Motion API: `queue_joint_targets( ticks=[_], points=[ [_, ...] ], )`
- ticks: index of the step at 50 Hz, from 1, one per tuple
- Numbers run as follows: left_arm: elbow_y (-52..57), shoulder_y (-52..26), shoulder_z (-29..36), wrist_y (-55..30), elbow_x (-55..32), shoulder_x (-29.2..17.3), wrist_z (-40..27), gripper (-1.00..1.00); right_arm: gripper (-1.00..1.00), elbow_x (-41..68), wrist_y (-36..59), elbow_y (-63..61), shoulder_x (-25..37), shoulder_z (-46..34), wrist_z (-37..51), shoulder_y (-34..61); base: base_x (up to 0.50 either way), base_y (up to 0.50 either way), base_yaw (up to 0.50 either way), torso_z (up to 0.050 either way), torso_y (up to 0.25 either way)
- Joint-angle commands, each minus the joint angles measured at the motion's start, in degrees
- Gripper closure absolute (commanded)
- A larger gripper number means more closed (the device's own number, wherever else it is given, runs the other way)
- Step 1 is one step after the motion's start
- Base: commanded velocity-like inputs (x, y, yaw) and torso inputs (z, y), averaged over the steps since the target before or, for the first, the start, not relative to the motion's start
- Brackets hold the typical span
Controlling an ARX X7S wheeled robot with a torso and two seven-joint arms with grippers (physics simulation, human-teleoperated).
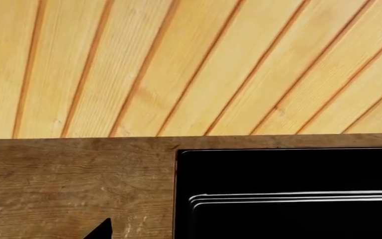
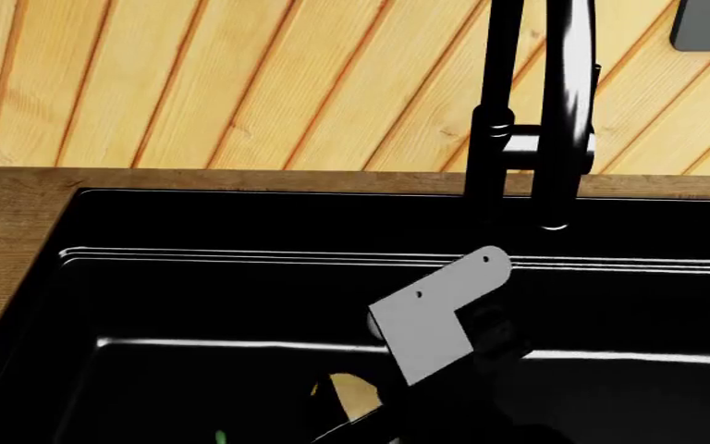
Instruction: Pick the vegetables from the sink and place them on the cutting board.
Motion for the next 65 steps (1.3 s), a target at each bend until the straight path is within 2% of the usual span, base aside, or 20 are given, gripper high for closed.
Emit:
queue_joint_targets(
  ticks=[1, 9, 21, 26, 32, 35, 39, 43, 46, 57, 64, 65],
  points=[
    [-0.19, 1.10, -0.90, 0.81, 0.16, 0.75, 0.43, -1.00, -1.00, -0.56, 2.50, 8.15, -3.78, -5.74, -3.22, 6.39, 0.00, 0.00, 0.00, 0.000, 0.000],
    [-0.29, 1.99, -2.22, 1.14, -0.23, 0.34, 0.64, -1.00, -1.00, -2.94, 0.63, 20.68, -6.98, -9.33, -3.12, 10.87, 0.00, 0.00, 0.00, 0.000, 0.000],
    [0.35, 2.81, -2.45, 1.02, -1.00, -0.30, 0.97, -1.00, -1.00, -5.27, -8.89, 41.32, -12.21, -13.70, -6.01, 16.21, 0.00, 0.00, 0.00, 0.000, 0.000],
    [-0.32, 2.93, -1.27, 1.95, -0.48, 0.93, 0.11, -1.00, -1.00, -6.13, -13.04, 49.72, -14.22, -15.12, -6.93, 17.88, 0.00, 0.00, 0.00, 0.000, 0.000],
    [0.63, 4.21, -1.42, 1.75, -0.85, -0.27, 0.53, -1.00, -1.00, -7.74, -19.07, 60.66, -16.71, -17.57, -7.27, 19.63, 0.00, 0.00, 0.00, 0.000, 0.000],
    [2.09, 4.66, -2.05, 0.47, -1.61, -0.81, 0.68, -1.00, -1.00, -7.09, -23.25, 67.15, -17.85, -17.46, -6.99, 21.14, 0.00, 0.00, 0.00, 0.000, 0.000],
    [2.63, 4.97, -2.27, 0.10, -1.83, -1.00, 0.49, -1.00, -1.00, -0.71, -26.97, 74.12, -18.12, -22.98, -5.81, 23.38, 0.00, 0.00, 0.00, 0.000, 0.000],
    [2.21, 4.54, -0.96, 0.46, -1.39, 0.17, -0.51, -1.00, -1.00, 2.45, -28.64, 76.61, -17.97, -26.08, -4.66, 23.70, 0.00, 0.00, 0.00, 0.000, 0.000],
    [2.80, 4.80, -2.29, -0.20, -2.20, -0.72, 0.19, -1.00, -1.00, 3.59, -28.51, 76.87, -17.76, -26.87, -4.68, 23.13, 0.00, 0.00, 0.00, 0.000, 0.000],
    [2.48, 6.06, -2.01, 0.79, -2.37, -0.60, 0.17, -1.00, -1.00, 4.80, -27.97, 78.25, -16.61, -27.82, -3.95, 21.01, 0.00, 0.00, 0.00, 0.000, 0.000],
    [2.53, 5.86, -1.80, 0.59, -2.63, -0.59, -0.08, -1.00, -1.00, 6.50, -25.48, 74.95, -15.70, -27.41, -3.63, 20.12, 0.00, 0.00, 0.00, 0.000, 0.000],
    [2.42, 5.72, -1.63, 0.64, -2.55, -0.36, -0.30, -1.00, 1.00, 6.72, -25.59, 73.86, -15.25, -27.00, -3.06, 20.16, 0.00, 0.00, 0.00, 0.000, 0.000]
  ],
)
